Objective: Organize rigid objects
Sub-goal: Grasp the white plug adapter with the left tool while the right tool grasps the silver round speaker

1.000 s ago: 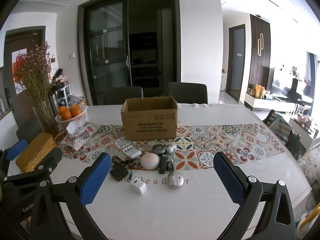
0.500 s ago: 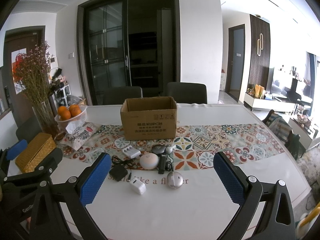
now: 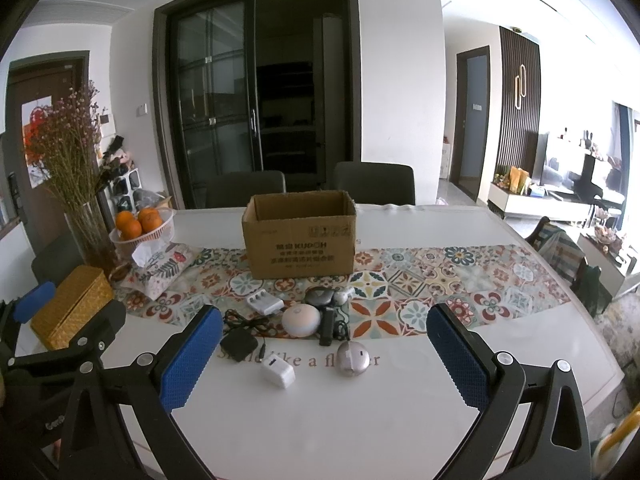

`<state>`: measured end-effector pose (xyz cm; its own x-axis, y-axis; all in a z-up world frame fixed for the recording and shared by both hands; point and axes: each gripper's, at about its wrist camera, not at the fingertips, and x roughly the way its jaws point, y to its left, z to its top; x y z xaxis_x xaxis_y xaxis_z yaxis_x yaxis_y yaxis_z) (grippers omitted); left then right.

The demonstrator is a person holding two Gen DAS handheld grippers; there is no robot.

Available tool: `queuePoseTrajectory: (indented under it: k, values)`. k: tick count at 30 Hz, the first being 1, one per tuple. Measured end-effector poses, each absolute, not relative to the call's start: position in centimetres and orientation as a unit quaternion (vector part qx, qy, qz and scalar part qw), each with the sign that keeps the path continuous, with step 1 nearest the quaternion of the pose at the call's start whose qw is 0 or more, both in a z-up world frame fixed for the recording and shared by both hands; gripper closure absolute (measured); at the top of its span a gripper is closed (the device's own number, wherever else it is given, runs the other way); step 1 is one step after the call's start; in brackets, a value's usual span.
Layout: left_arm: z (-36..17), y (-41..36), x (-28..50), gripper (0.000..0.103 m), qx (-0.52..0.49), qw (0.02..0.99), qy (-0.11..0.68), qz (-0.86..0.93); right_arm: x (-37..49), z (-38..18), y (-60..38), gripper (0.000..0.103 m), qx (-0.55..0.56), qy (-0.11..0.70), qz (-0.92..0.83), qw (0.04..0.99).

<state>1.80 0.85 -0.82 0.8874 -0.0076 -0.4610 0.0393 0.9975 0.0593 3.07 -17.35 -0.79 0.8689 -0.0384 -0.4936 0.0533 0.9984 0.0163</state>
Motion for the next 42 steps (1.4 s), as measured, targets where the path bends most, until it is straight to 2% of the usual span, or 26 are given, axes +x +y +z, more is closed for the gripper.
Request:
queuePoseTrajectory:
  k: [10,21,42]
  values:
    - [-2.3,0.9,2.9,0.000,0.047,0.962,0.266,-0.048,3.3,-2.4,-16.7,0.000,0.021,0.275,-0.037,0.961]
    - [-5.5,-3.0,6.9,0.000,0.060,0.938,0.331,-0.080,7.1,-4.5,-19.7,0.000,0.020,0.319,-0.027,0.947]
    - [-14.6,-7.8,12.6,0.000,0.075,0.906,0.406,-0.097,15.1,-13.9,-23.4,0.002,0.005,0.423,0.034,0.905]
